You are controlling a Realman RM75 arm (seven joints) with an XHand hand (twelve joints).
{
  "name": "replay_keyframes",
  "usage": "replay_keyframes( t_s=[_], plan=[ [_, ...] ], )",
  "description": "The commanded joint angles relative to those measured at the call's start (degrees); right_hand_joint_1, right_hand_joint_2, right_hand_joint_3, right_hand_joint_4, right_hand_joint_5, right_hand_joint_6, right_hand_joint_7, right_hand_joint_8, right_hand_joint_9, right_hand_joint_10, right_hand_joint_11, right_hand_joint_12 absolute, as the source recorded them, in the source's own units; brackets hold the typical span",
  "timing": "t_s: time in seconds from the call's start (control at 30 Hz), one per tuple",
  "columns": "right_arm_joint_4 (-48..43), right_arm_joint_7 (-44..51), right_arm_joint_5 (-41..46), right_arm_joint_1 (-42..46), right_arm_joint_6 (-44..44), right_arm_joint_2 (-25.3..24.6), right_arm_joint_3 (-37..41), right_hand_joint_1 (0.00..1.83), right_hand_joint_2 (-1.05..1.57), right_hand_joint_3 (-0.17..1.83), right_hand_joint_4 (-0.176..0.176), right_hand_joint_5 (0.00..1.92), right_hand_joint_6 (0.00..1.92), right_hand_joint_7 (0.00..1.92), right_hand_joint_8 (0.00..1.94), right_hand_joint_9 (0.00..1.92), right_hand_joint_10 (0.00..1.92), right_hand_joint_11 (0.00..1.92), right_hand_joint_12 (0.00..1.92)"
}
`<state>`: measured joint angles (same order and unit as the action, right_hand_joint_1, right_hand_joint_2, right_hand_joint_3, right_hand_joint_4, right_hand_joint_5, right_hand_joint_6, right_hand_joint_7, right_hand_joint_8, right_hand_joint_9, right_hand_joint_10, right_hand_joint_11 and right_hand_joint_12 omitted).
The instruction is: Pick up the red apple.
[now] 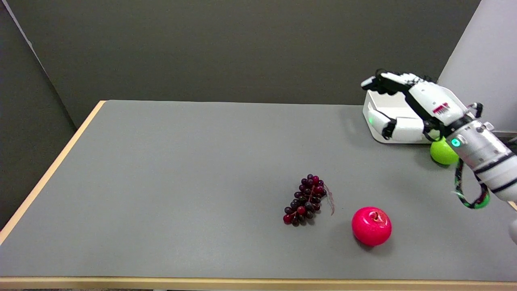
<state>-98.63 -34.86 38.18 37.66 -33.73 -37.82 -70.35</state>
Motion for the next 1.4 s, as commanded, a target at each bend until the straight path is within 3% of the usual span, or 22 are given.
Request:
replay_keyframes(
  t_s=[0.03,0.1,0.37,0.63,0.8,1.4],
  plan=[
    [-3.1,-1.3,-3.0,17.2,-11.1,-6.5,4.2,0.43,0.64,0.95,0.161,0.42,0.88,0.52,0.60,0.44,0.91,0.29,1.37],
    [-2.3,-3.6,-3.8,17.5,-16.4,-6.2,-0.2,0.53,0.66,0.92,0.176,0.44,1.02,0.55,0.63,0.46,0.98,0.31,1.42],
    [7.4,-8.2,-11.2,12.8,-38.4,-6.8,-14.7,0.57,0.65,0.91,0.167,0.47,1.07,0.60,0.71,0.51,1.08,0.37,1.51],
    [13.0,-7.3,-13.2,13.9,-43.5,-7.7,-21.5,0.51,0.65,0.87,0.118,0.46,0.99,0.60,0.70,0.51,1.11,0.40,1.58],
    [13.3,1.7,-13.6,14.0,-43.4,-7.9,-23.3,0.48,0.64,0.87,0.089,0.45,0.94,0.59,0.68,0.49,1.12,0.39,1.59],
    [14.0,25.4,-12.0,16.5,-44.5,-7.4,-20.6,0.50,0.63,0.87,0.090,0.47,0.99,0.62,0.75,0.53,1.16,0.42,1.62]
  ],
)
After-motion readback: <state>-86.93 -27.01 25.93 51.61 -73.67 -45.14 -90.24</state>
